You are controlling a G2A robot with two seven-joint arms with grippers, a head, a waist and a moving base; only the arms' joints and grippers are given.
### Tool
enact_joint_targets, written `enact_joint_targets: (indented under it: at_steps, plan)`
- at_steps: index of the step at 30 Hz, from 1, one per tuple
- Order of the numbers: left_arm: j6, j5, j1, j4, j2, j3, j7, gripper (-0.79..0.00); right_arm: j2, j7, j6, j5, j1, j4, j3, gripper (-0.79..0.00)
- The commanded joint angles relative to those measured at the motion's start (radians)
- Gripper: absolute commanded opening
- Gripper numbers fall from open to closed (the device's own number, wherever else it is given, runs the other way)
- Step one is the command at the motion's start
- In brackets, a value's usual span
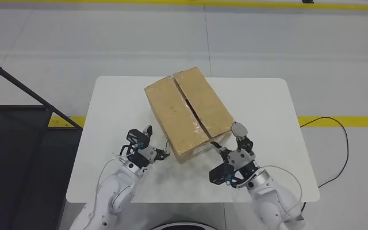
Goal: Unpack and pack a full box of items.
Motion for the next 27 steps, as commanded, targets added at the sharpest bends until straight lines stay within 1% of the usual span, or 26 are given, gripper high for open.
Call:
enact_joint_targets:
  at_steps: [1, 4, 7, 11, 12, 14, 17, 18, 21, 22, 25, 26, 27]
  plan:
    - [0.000, 0.000, 0.000, 0.001, 0.000, 0.001, 0.000, 0.000, -0.002, 0.023, 0.001, -0.023, 0.011, 0.007, -0.007, -0.132]
    - [-0.003, -0.002, 0.000, 0.002, -0.001, 0.002, 0.002, 0.000, -0.003, 0.039, -0.024, -0.046, 0.028, 0.017, -0.018, -0.160]
    - [-0.003, -0.005, 0.000, 0.002, -0.001, 0.002, 0.003, 0.000, -0.003, 0.053, -0.057, -0.060, 0.041, 0.027, -0.020, -0.154]
    - [-0.003, -0.007, -0.002, 0.004, -0.002, 0.004, 0.003, 0.000, -0.004, 0.060, -0.059, -0.052, 0.048, 0.033, -0.017, -0.157]
    - [-0.003, -0.007, -0.002, 0.004, -0.003, 0.005, 0.003, 0.000, -0.005, 0.060, -0.057, -0.051, 0.049, 0.034, -0.017, -0.191]
    - [-0.002, -0.008, -0.004, 0.006, -0.003, 0.009, 0.003, 0.000, -0.006, 0.064, -0.050, -0.051, 0.054, 0.039, -0.019, -0.372]
    - [-0.002, -0.004, -0.007, 0.009, -0.004, 0.013, 0.001, 0.000, -0.009, 0.067, -0.049, -0.055, 0.067, 0.051, -0.029, -0.548]
    - [-0.002, -0.004, -0.008, 0.010, -0.004, 0.013, 0.000, 0.000, -0.009, 0.068, -0.053, -0.057, 0.071, 0.055, -0.033, -0.570]
    - [0.001, -0.002, -0.008, 0.010, -0.005, 0.013, 0.002, 0.000, -0.011, 0.068, -0.061, -0.063, 0.083, 0.062, -0.041, -0.579]
    - [0.001, -0.002, -0.008, 0.010, -0.005, 0.012, 0.003, 0.000, -0.011, 0.068, -0.064, -0.062, 0.086, 0.065, -0.043, -0.613]
    - [0.002, -0.005, -0.005, 0.010, -0.005, 0.008, 0.004, 0.000, -0.012, 0.066, -0.076, -0.067, 0.094, 0.073, -0.046, -0.653]
    - [0.003, -0.006, -0.003, 0.009, -0.005, 0.005, 0.005, 0.000, -0.012, 0.064, -0.081, -0.067, 0.096, 0.076, -0.047, -0.690]
    - [0.002, -0.005, -0.002, 0.009, -0.004, 0.003, 0.006, 0.000, -0.012, 0.063, -0.082, -0.067, 0.097, 0.076, -0.046, -0.763]
